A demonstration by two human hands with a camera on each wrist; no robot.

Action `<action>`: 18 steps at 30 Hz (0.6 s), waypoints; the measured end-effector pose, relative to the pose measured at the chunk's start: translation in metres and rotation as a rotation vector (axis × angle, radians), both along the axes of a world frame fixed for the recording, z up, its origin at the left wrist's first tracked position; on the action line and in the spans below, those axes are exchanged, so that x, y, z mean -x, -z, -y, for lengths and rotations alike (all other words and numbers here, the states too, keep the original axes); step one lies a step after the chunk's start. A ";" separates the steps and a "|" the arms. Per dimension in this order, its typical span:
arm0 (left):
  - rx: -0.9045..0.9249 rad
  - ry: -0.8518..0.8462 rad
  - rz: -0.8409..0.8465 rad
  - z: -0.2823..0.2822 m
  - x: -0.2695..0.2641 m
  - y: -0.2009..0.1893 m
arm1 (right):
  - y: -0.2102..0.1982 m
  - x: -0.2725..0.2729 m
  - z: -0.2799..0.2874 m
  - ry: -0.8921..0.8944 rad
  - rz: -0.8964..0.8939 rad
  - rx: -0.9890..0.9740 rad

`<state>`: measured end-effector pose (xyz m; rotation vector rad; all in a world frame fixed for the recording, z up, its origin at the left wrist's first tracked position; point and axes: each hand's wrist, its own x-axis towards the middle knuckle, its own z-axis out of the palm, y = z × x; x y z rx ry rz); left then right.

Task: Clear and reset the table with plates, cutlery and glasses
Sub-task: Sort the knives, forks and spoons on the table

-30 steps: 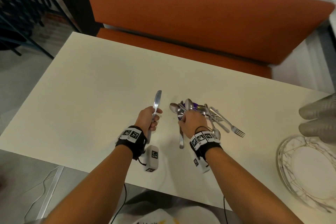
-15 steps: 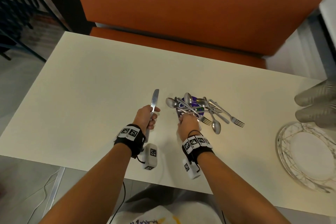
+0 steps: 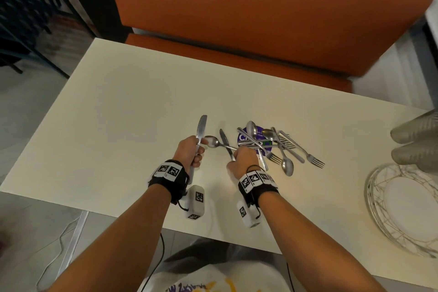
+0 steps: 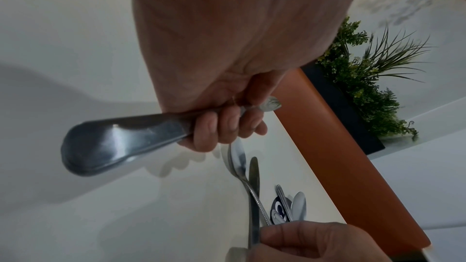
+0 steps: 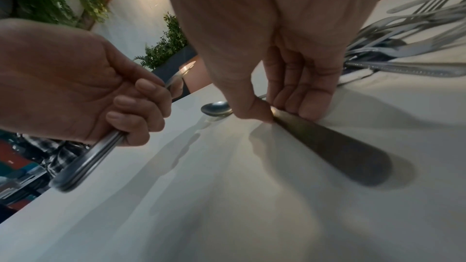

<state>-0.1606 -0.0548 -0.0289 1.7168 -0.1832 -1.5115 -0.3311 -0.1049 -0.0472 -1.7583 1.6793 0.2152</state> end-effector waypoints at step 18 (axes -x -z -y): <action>-0.013 0.109 -0.007 0.042 0.043 -0.007 | -0.019 0.061 0.033 0.218 0.099 0.047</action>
